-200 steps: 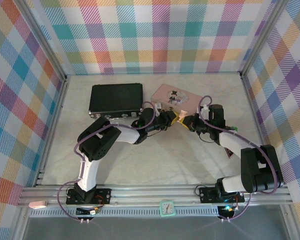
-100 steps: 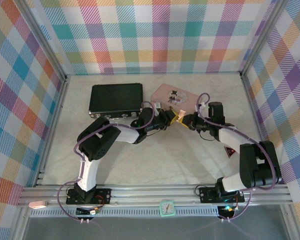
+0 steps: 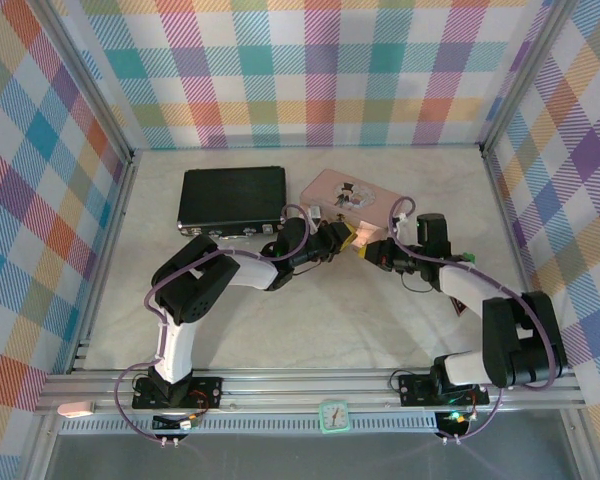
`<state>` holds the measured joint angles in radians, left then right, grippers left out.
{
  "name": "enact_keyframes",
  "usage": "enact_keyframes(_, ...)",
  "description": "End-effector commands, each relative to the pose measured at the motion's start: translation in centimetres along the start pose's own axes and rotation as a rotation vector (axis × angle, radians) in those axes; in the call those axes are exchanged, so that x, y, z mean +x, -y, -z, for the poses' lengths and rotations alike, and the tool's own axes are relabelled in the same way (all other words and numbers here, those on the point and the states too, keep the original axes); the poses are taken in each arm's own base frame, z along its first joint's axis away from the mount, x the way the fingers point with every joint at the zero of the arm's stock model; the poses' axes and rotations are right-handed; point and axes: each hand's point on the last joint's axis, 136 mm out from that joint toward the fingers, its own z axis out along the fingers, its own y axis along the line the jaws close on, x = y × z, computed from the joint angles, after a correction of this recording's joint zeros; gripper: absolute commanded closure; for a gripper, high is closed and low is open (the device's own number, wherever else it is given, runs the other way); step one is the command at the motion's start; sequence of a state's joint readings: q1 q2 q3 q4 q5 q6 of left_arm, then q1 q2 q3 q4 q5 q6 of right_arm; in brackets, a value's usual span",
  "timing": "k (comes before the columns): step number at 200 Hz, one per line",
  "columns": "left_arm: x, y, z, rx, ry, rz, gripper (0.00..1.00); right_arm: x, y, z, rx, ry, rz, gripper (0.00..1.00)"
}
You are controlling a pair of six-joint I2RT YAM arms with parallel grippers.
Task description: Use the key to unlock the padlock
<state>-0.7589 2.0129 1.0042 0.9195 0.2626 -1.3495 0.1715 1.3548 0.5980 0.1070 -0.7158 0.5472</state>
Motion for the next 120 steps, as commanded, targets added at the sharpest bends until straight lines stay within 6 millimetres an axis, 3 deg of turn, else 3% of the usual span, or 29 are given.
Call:
enact_keyframes(1, -0.7, 4.3, -0.3, 0.141, 0.036, -0.031, 1.0, 0.4, -1.0, 0.6, -0.024, 0.004, 0.051, 1.0)
enact_keyframes(120, 1.1, 5.1, 0.3, 0.175, -0.05, 0.013, 1.0, -2.4, -1.9, 0.9, -0.048, 0.09, 0.168, 1.0)
